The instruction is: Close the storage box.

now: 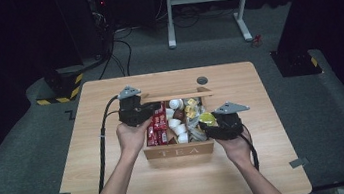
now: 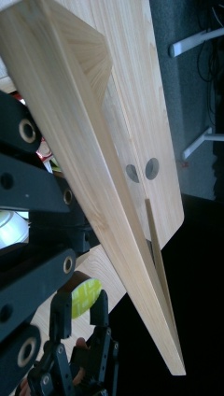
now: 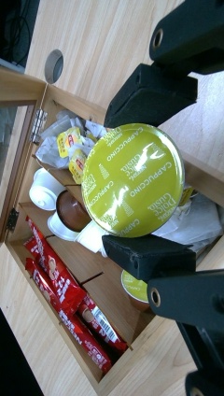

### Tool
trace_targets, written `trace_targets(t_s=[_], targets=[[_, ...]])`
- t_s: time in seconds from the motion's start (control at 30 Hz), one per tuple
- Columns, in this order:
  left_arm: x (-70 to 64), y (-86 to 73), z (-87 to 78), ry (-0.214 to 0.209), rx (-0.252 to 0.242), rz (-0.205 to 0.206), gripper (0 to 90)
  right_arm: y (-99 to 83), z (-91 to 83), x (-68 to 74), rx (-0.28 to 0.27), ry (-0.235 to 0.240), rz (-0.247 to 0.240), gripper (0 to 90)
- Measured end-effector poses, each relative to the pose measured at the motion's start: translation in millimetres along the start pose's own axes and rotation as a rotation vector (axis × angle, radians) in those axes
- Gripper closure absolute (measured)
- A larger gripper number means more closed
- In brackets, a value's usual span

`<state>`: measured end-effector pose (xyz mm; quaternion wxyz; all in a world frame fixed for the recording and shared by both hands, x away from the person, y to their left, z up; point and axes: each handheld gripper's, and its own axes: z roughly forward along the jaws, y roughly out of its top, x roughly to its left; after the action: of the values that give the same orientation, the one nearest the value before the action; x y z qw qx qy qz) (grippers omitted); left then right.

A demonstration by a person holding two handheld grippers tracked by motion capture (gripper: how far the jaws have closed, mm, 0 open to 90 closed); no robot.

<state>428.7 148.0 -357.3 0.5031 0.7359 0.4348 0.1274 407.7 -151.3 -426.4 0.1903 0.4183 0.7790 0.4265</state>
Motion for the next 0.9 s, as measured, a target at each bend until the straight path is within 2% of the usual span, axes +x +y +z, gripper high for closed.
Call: trace_targets(t_s=[0.23,0.5,0.63,0.9], targets=[[-0.2,-1.3,0.0,-0.002,-0.006,0.004,90.0,0.5,-7.4,-7.7,-0.018,-0.013,-0.003,38.2],[-0.7,-4.6,-0.9,-0.008,-0.003,0.000,90.0,-0.1,-17.0,-20.0,-0.034,-0.021,0.037,38.2],[-1.0,-4.8,-1.9,0.002,-0.006,0.002,90.0,-1.9,-20.8,-25.3,-0.033,-0.017,0.053,38.2],[-0.8,-5.8,-2.5,-0.005,-0.005,0.001,90.0,-6.0,-32.1,-39.2,-0.036,-0.050,0.069,38.2]])
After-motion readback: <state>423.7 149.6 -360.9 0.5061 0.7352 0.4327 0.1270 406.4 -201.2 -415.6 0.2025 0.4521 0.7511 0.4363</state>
